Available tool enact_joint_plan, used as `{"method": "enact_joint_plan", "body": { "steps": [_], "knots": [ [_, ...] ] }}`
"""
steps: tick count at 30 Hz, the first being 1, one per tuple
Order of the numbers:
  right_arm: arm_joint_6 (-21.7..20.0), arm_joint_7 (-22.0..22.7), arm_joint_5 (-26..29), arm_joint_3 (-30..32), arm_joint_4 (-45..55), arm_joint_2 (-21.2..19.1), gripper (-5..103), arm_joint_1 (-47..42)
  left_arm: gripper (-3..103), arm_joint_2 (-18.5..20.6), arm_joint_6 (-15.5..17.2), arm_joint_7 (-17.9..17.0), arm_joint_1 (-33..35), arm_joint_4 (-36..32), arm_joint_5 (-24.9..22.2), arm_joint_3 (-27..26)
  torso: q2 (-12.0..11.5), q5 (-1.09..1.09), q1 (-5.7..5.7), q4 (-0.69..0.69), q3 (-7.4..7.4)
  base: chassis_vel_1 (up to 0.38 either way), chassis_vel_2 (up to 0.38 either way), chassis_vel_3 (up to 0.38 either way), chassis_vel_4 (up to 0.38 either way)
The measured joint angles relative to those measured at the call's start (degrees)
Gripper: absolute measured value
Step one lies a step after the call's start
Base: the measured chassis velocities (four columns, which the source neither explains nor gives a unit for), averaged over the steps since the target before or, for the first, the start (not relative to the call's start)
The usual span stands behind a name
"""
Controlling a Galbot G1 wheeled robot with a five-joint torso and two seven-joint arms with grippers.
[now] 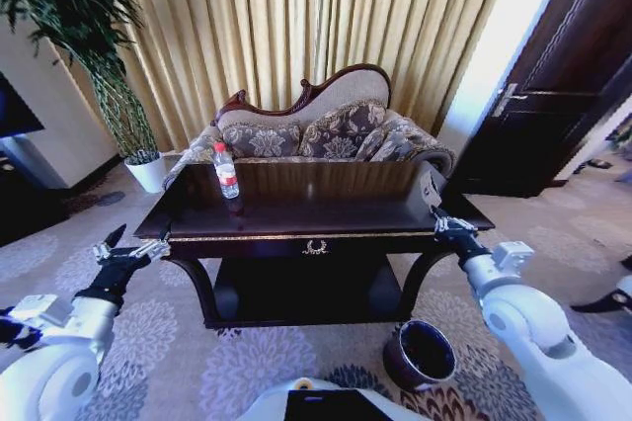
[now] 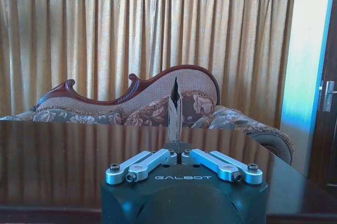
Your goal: Move to the front of the table and place the trash on the table into the trash bin.
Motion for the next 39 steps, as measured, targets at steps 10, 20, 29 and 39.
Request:
{"method": "enact_joint_plan", "body": {
  "steps": [10,20,29,39],
  "knots": [
    [-0.06,0.02,-0.76,-1.28,0.01,1.01,0,-0.11,100,-0.3,-0.02,-0.03,0.34,-0.08,0.0,-0.37,0.0,0.0,-0.01,0.01,0.0,0.105,-0.103,-0.097,0.114],
    [-1.83,-1.37,-0.15,0.94,-2.11,3.5,0,-5.83,100,0.04,-0.06,-0.11,0.51,-0.11,-0.26,-1.77,-0.01,0.0,0.01,0.0,0.01,0.03,-0.028,-0.034,0.027],
    [-0.26,-4.92,-5.63,2.62,-9.15,7.11,0,-13.05,100,0.3,-0.44,0.01,1.28,0.12,-1.04,-3.79,0.0,0.0,0.0,0.0,0.0,0.0,0.0,0.0,0.0],
    [-4.17,-5.64,-14.83,-5.36,-21.66,11.2,0,-10.13,100,-1.07,-0.46,0.09,-0.2,-0.82,-0.71,-1.96,-0.01,0.0,0.0,0.01,0.0,0.0,0.0,0.0,0.0]
  ]
}}
